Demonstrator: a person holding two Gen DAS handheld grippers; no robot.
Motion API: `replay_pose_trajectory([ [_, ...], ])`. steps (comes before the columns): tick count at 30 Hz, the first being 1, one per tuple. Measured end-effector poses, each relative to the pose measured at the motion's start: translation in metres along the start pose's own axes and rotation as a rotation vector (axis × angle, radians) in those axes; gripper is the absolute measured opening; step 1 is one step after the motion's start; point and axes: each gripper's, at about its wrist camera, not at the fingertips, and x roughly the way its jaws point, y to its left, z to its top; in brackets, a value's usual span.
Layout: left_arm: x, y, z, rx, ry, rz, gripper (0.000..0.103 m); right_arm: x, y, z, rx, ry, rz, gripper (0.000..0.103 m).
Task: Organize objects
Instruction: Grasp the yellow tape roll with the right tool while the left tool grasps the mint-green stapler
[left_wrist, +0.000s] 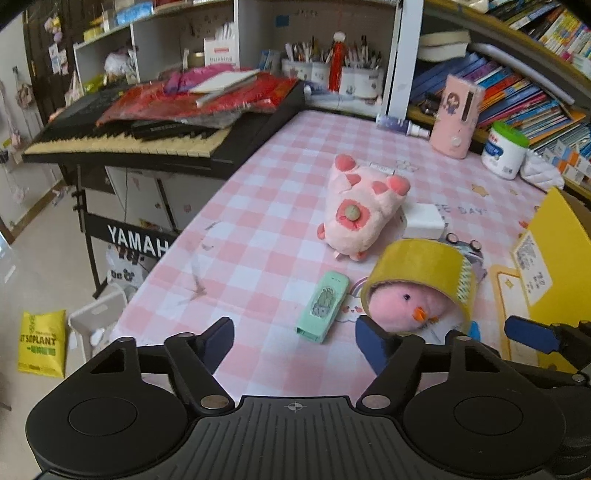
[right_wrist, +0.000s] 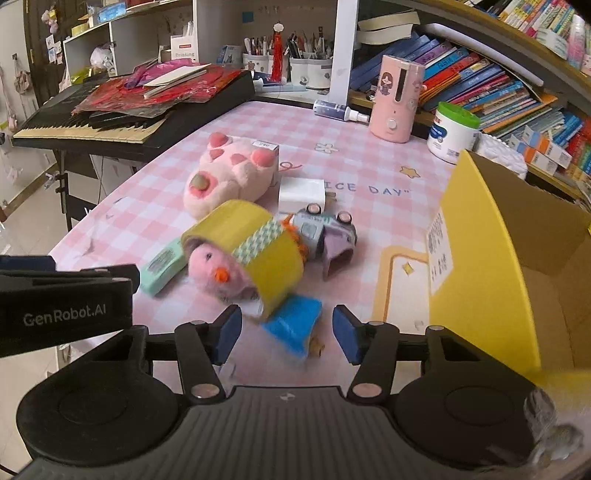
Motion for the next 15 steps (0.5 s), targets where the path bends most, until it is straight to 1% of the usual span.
replay_pose_trajectory([
  [4, 0.019, 0.0, 0.01, 0.002, 0.036, 0.013, 0.069, 0.02, -0.002, 0.011, -0.023, 0.014, 0.019, 0.049],
  [7, 0.027, 0.002, 0.016, -0.004, 0.047, 0.022, 0.068, 0.033, -0.005, 0.02, -0.013, 0.016, 0.035, 0.042],
  [9, 0.03, 0.003, 0.019, -0.002, 0.052, 0.027, 0.067, 0.037, -0.008, 0.026, 0.008, 0.002, 0.049, 0.027],
  [11, 0.034, 0.003, 0.022, 0.007, 0.059, 0.026, 0.066, 0.038, -0.014, 0.035, 0.05, -0.025, 0.058, 0.018],
  [13, 0.039, 0.002, 0.024, 0.021, 0.069, 0.014, 0.062, 0.037, -0.021, 0.042, 0.089, -0.067, 0.075, 0.015],
  [15, 0.046, -0.001, 0.026, 0.033, 0.082, -0.001, 0.057, 0.034, -0.026, 0.05, 0.115, -0.092, 0.069, 0.015],
])
